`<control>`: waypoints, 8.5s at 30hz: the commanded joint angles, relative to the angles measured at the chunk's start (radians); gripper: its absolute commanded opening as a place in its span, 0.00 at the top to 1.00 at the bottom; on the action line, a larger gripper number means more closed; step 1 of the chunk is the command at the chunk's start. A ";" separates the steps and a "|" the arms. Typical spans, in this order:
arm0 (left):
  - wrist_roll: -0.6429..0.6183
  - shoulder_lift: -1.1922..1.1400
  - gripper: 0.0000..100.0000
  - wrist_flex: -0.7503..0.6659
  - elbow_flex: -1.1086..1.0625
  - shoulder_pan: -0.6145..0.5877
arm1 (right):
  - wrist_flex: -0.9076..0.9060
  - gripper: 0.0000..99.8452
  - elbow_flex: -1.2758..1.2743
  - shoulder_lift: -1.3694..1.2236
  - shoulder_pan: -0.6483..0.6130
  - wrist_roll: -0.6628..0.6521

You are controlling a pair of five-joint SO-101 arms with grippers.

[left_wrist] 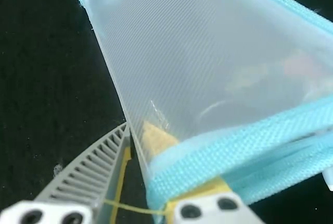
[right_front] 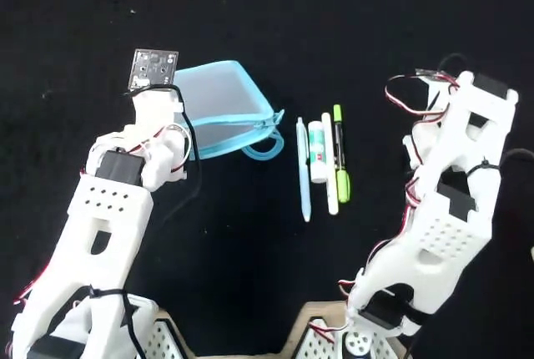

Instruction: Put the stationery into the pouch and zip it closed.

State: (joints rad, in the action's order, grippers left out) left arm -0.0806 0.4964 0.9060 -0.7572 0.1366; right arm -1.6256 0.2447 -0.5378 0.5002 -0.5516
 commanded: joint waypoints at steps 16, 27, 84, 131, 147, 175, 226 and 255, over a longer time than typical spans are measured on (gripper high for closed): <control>-0.012 -0.014 0.97 0.005 -0.068 0.008 | 0.273 0.99 -0.242 0.282 0.005 -0.068; -0.012 -0.017 0.97 0.005 -0.068 0.008 | 0.493 0.93 -0.239 0.165 0.009 -0.072; -0.012 -0.021 0.97 0.005 -0.068 0.008 | 0.127 0.99 -0.364 0.713 -0.040 0.196; -0.012 -0.023 0.97 0.009 -0.070 0.008 | 1.786 0.99 -1.867 2.078 -1.126 0.623; -0.012 -0.018 0.97 0.003 -0.081 0.008 | 1.877 0.99 -1.923 2.075 -1.039 0.624; -0.012 -0.014 0.97 -0.031 -0.102 0.010 | 1.883 0.99 -1.558 1.762 -1.039 0.623; -0.011 -0.014 0.97 -0.032 -0.101 0.010 | 2.426 0.99 -1.877 1.323 -0.993 0.624; -0.011 -0.014 0.97 -0.035 -0.101 0.008 | 1.080 0.99 -1.641 2.003 -0.980 0.540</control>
State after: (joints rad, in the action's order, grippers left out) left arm -0.0821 0.4979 0.8677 -0.7971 0.1366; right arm -0.5194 -1.3986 1.4385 -0.5048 0.0023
